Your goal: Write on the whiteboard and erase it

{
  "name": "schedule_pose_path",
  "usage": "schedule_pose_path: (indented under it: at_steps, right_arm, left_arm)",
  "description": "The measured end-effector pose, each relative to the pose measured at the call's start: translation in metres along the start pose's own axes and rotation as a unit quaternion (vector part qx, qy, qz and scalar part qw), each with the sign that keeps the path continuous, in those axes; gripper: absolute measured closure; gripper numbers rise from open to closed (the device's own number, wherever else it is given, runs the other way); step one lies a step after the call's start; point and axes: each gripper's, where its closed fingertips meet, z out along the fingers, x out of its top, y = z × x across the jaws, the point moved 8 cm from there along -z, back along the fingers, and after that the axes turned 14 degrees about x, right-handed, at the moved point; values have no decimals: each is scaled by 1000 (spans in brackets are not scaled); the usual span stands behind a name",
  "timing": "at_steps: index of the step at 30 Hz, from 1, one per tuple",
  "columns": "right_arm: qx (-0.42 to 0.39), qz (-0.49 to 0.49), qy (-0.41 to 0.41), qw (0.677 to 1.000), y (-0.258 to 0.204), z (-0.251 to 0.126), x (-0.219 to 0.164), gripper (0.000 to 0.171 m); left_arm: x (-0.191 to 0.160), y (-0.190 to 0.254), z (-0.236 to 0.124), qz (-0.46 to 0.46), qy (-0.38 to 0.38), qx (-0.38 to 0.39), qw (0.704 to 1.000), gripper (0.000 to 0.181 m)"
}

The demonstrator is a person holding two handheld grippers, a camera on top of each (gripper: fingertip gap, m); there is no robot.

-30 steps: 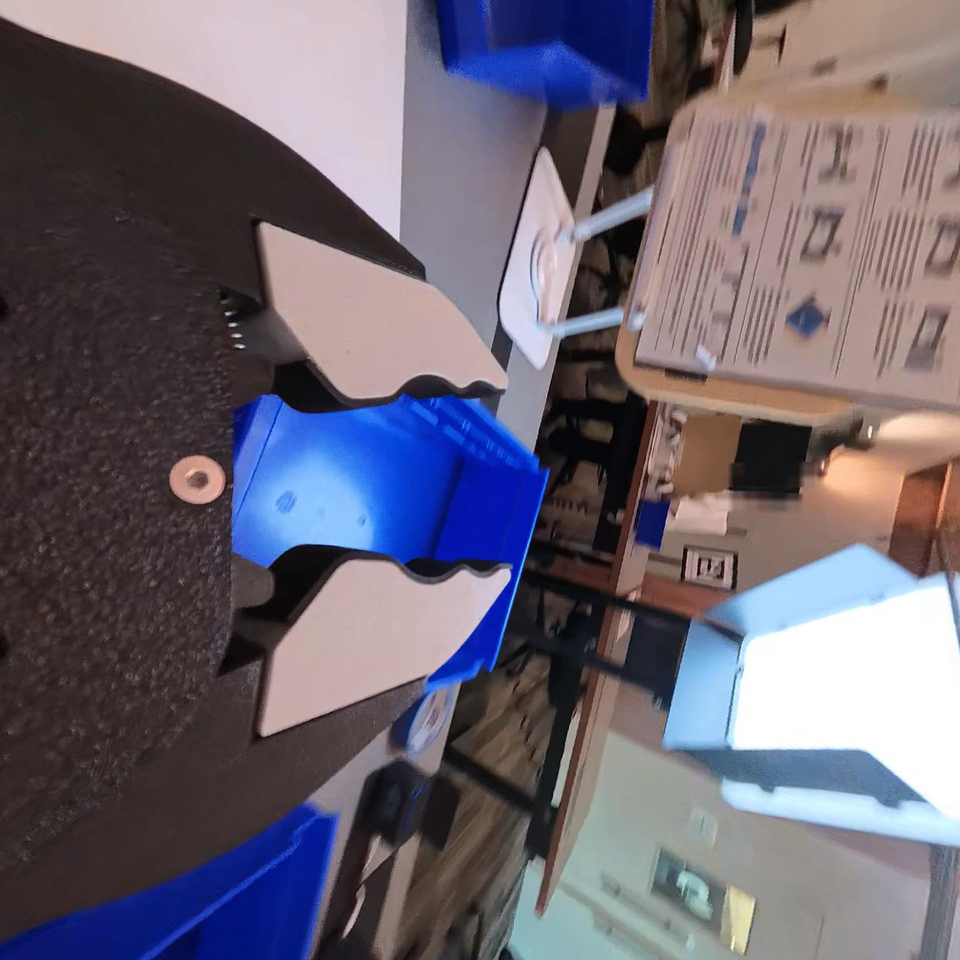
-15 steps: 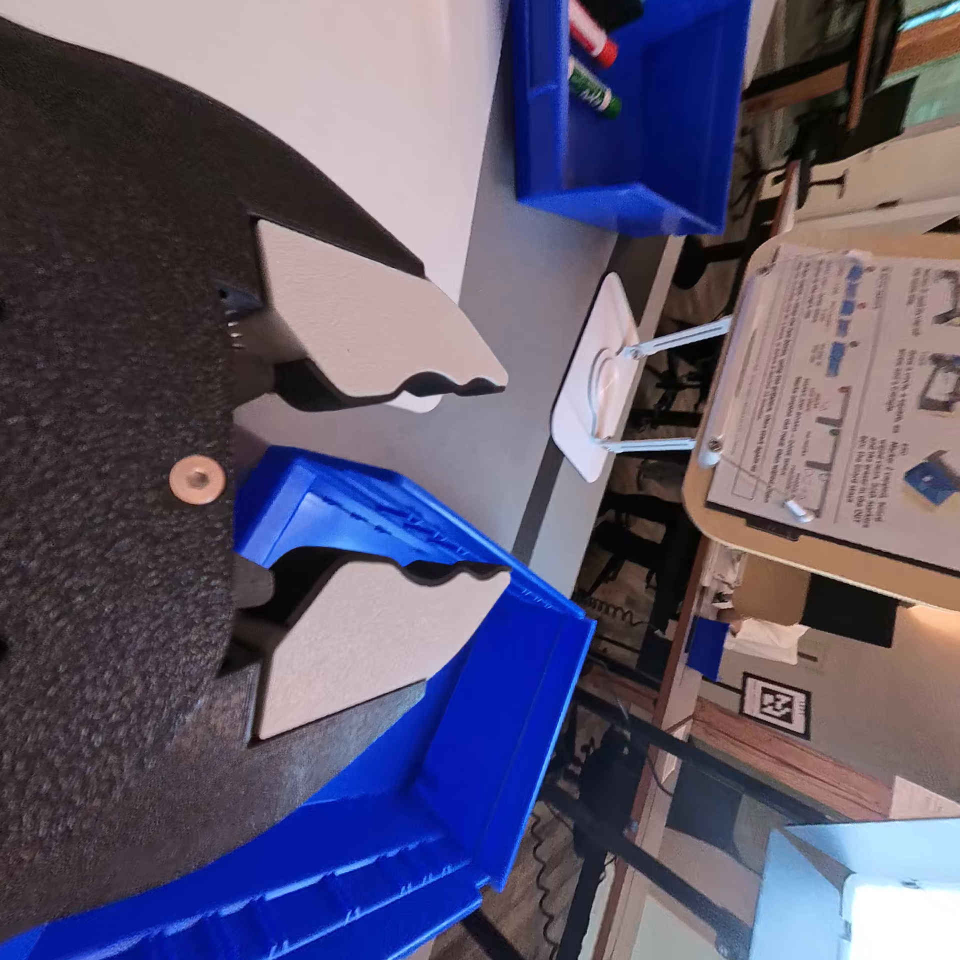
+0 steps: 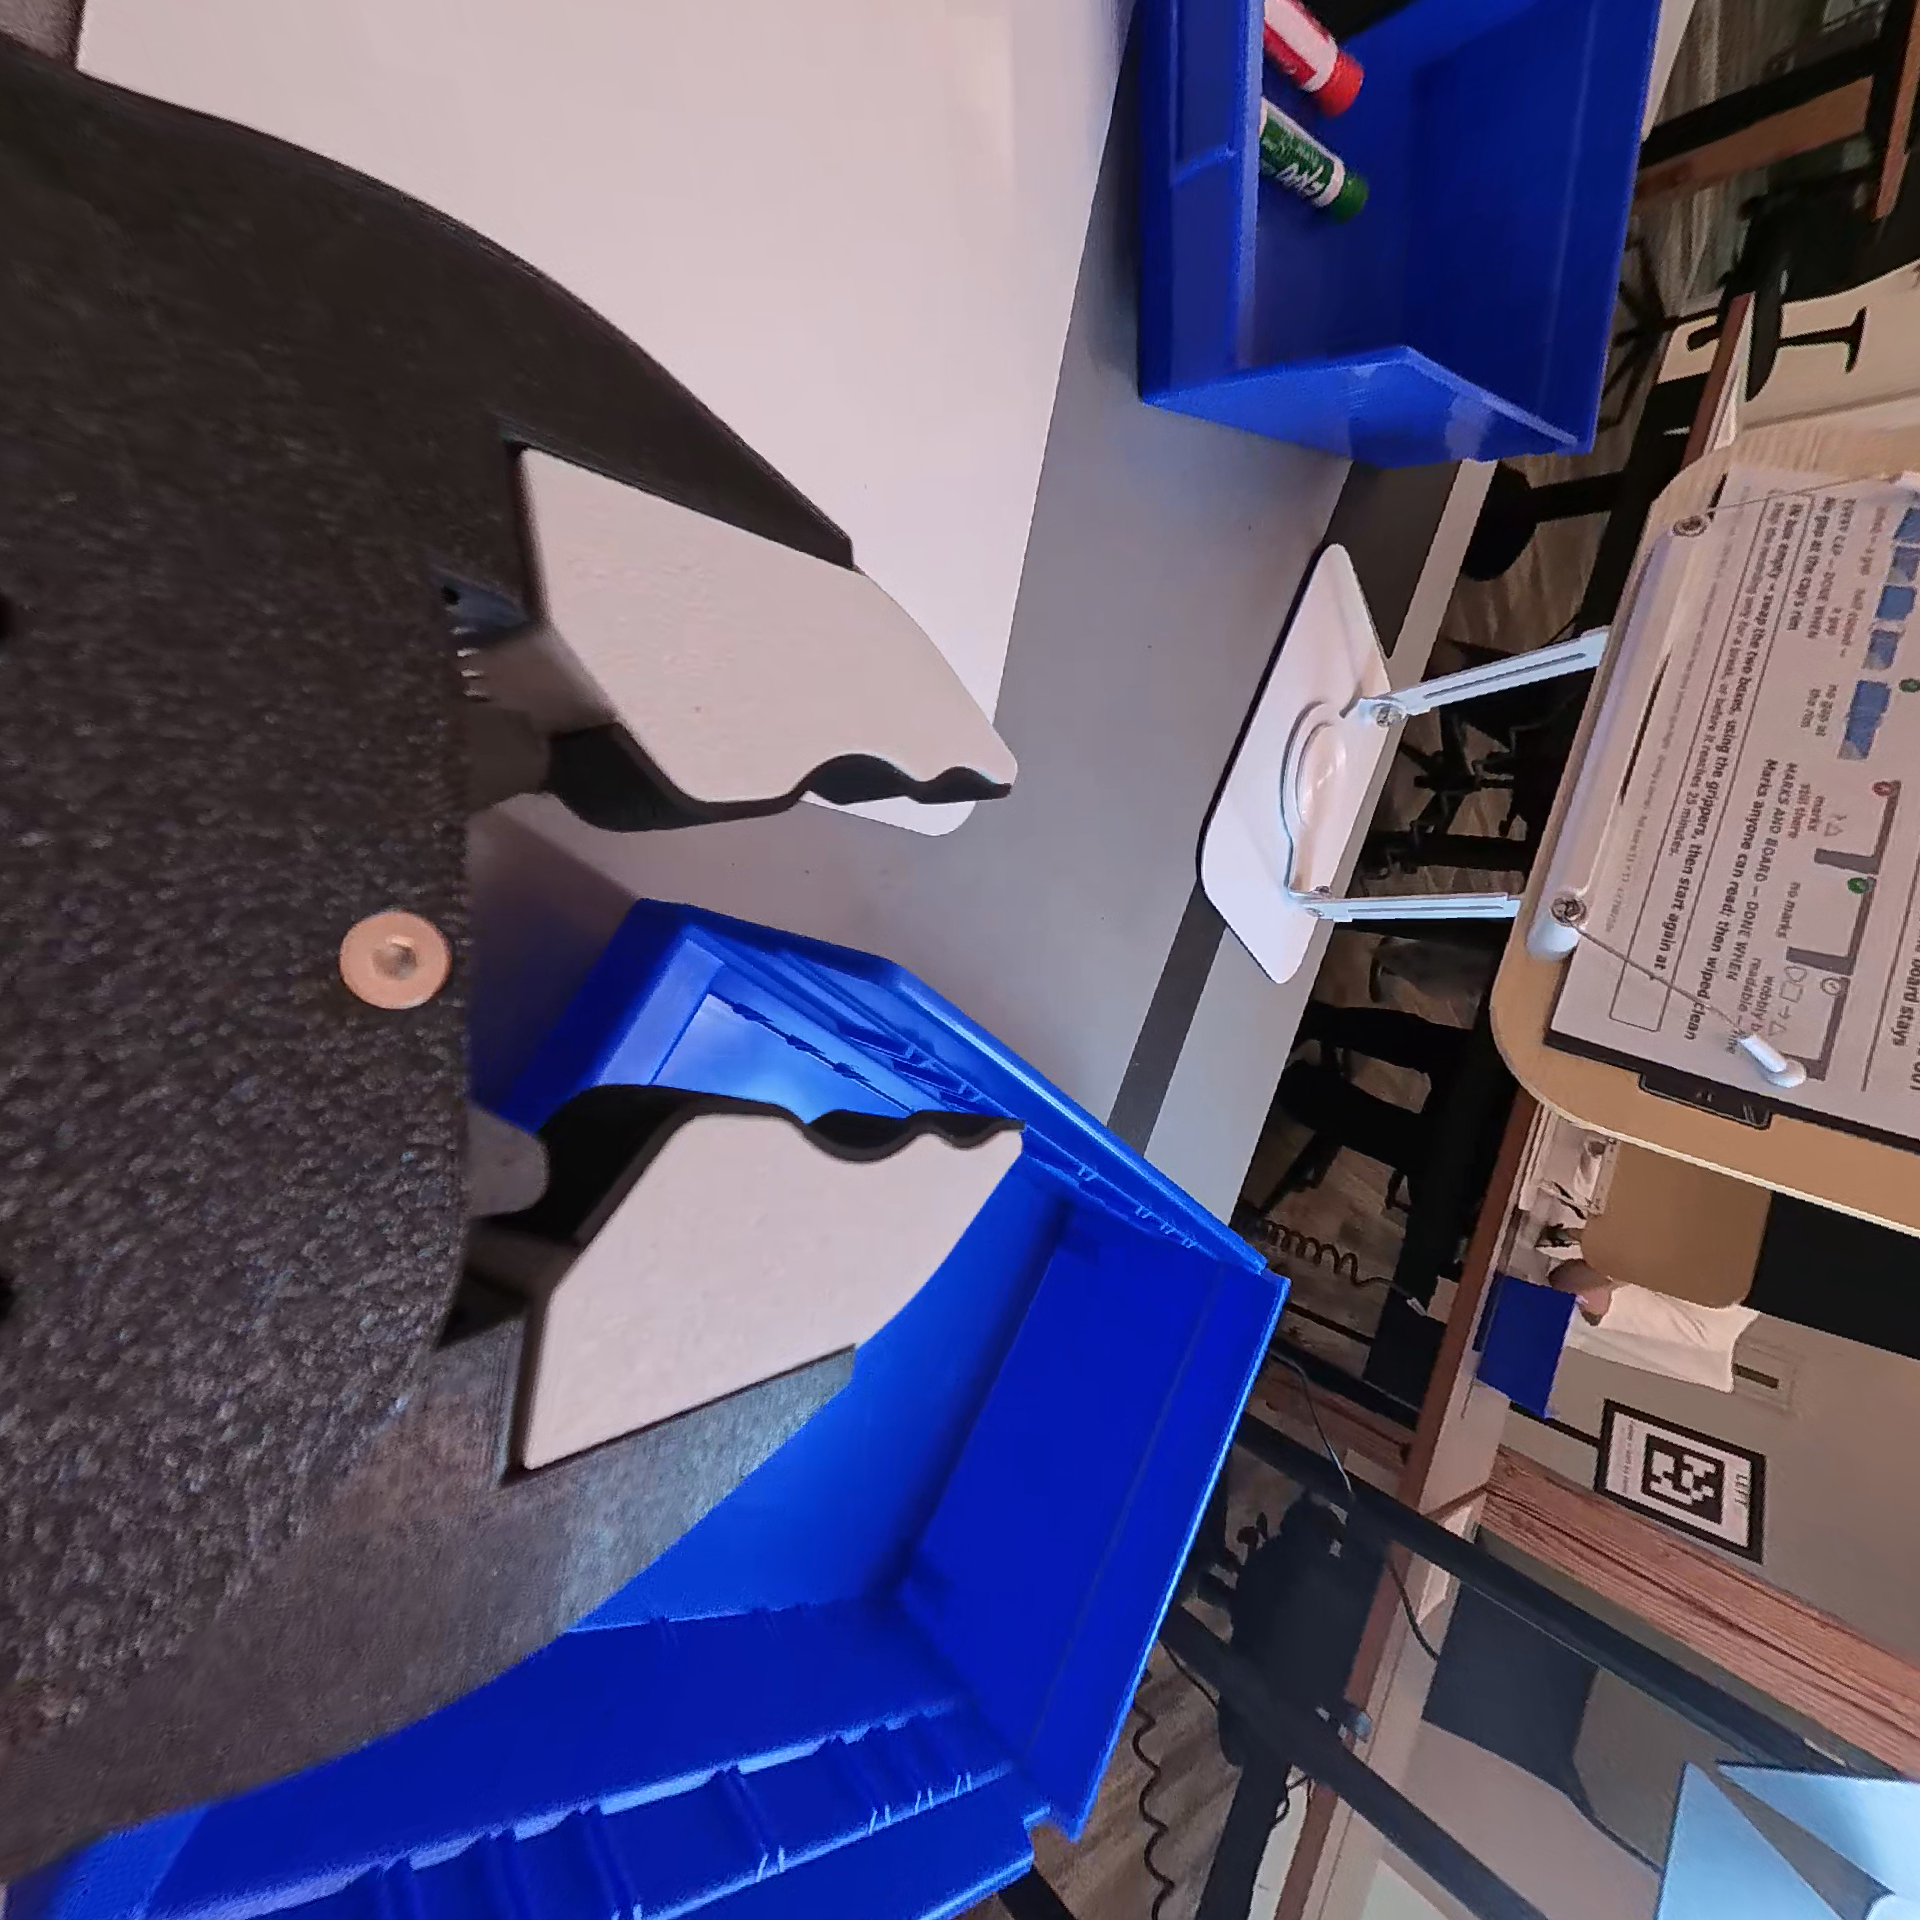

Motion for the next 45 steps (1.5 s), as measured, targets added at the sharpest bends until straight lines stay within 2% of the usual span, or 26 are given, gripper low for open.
schedule_pose_path:
  at_steps: [2,5,8,11,13,15,18,20,22,25,27,30,40,45]
  right_arm:
    - [4,-2,-4,1000,-1,1,-1,115]
    - [11,-3,-10,1000,-3,3,-2,117]
    - [13,-2,-12,1000,-3,2,-4,120]
    - [15,6,-4,1000,-1,0,-3,121]
    - [17,10,0,1000,0,0,-2,122]
    - [18,9,-1,1000,-1,1,-3,122]
    - [22,9,-4,1000,-3,3,-4,122]
    - [21,8,-5,1000,-3,3,-4,122]
    - [15,4,1,1000,-4,2,-3,122]
    - [-10,-8,22,1000,-3,-2,0,122]
    - [-23,-10,32,999,-2,-5,2,120]
    - [-26,-1,31,999,0,-6,0,118]
    - [-24,9,25,999,4,-3,-6,118]
    - [-25,10,23,999,4,-2,-7,118]
  left_arm:
    - [3,-12,3,-15,1,12,1000,126]
    - [-3,-36,12,54,-36,84,994,139]
    - [-18,-62,15,35,-88,93,991,143]
    - [-32,-92,9,47,-135,162,976,141]
    - [-25,-95,-2,72,-128,188,971,142]
    - [-8,-80,-13,85,-97,162,978,143]
    - [13,-34,-12,115,-63,27,991,142]
    - [11,-7,3,162,-95,-41,981,127]
    - [2,12,24,207,-147,-66,965,120]
    - [-15,32,52,248,-204,-108,941,130]
    - [-20,35,62,235,-214,-111,942,151]
    - [-28,22,63,222,-246,-80,940,150]
    - [-53,-27,76,183,-248,-20,951,151]
    - [-59,-36,76,182,-242,-15,953,151]
